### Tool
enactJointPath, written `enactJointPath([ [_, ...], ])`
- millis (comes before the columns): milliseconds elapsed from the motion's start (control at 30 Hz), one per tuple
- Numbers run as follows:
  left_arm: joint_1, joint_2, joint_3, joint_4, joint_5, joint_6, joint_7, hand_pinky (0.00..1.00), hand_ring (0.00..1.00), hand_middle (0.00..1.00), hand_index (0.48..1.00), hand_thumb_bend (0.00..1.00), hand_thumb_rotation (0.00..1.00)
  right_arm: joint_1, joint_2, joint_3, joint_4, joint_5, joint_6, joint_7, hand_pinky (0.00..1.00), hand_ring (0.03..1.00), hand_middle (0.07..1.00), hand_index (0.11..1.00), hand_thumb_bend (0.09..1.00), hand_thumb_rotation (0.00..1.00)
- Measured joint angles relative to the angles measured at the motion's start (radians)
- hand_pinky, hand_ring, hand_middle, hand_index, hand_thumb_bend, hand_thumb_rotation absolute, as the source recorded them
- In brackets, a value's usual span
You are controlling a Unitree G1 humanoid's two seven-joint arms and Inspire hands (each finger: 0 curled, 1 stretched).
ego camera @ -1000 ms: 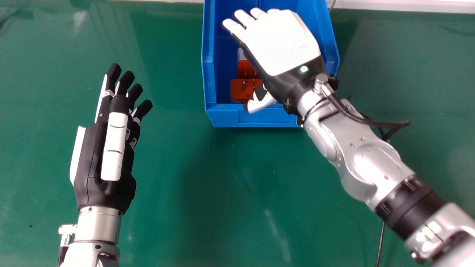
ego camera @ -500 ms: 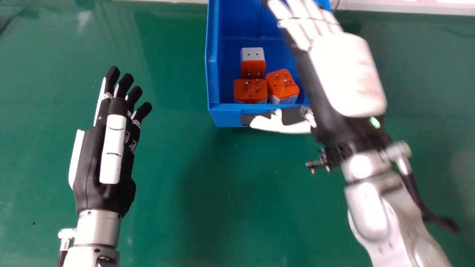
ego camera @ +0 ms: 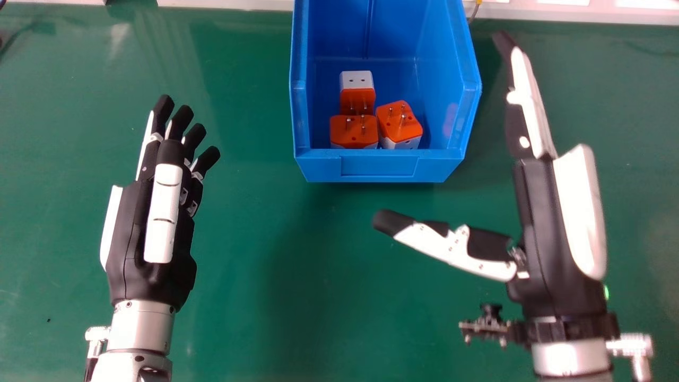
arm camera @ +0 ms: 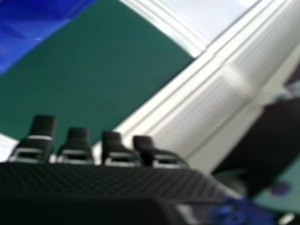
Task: Pick all objects and put in blue box
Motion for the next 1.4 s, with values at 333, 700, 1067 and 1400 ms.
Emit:
enactJointPath([
  [333, 0.000, 0.021, 0.022, 0.000, -0.009, 0.003, -0.007, 0.92, 0.96, 0.98, 0.975, 0.67, 0.80, 0.095, 0.109, 0.035, 0.141, 0.130, -0.111, -0.008, 0.87, 0.974, 0.997, 0.990, 0.739, 0.67],
  [700, -0.001, 0.054, 0.035, 0.009, 0.001, 0.000, -0.028, 0.92, 0.96, 0.98, 0.977, 0.69, 0.80, 0.120, 0.178, 0.042, 0.185, 0.070, -0.134, -0.038, 0.87, 0.977, 0.998, 0.994, 0.687, 0.76],
  [1067, -0.001, 0.065, 0.037, 0.011, 0.002, 0.000, -0.041, 0.92, 0.97, 0.98, 0.977, 0.73, 0.81, 0.126, 0.187, 0.039, 0.184, 0.065, -0.138, -0.037, 0.91, 0.989, 1.000, 0.998, 0.631, 0.88],
  [1400, -0.001, 0.072, 0.039, 0.011, 0.000, 0.000, -0.050, 0.93, 0.97, 0.99, 0.980, 0.74, 0.82, 0.125, 0.193, 0.035, 0.184, 0.065, -0.138, -0.037, 0.93, 0.992, 1.000, 0.999, 0.614, 0.94],
])
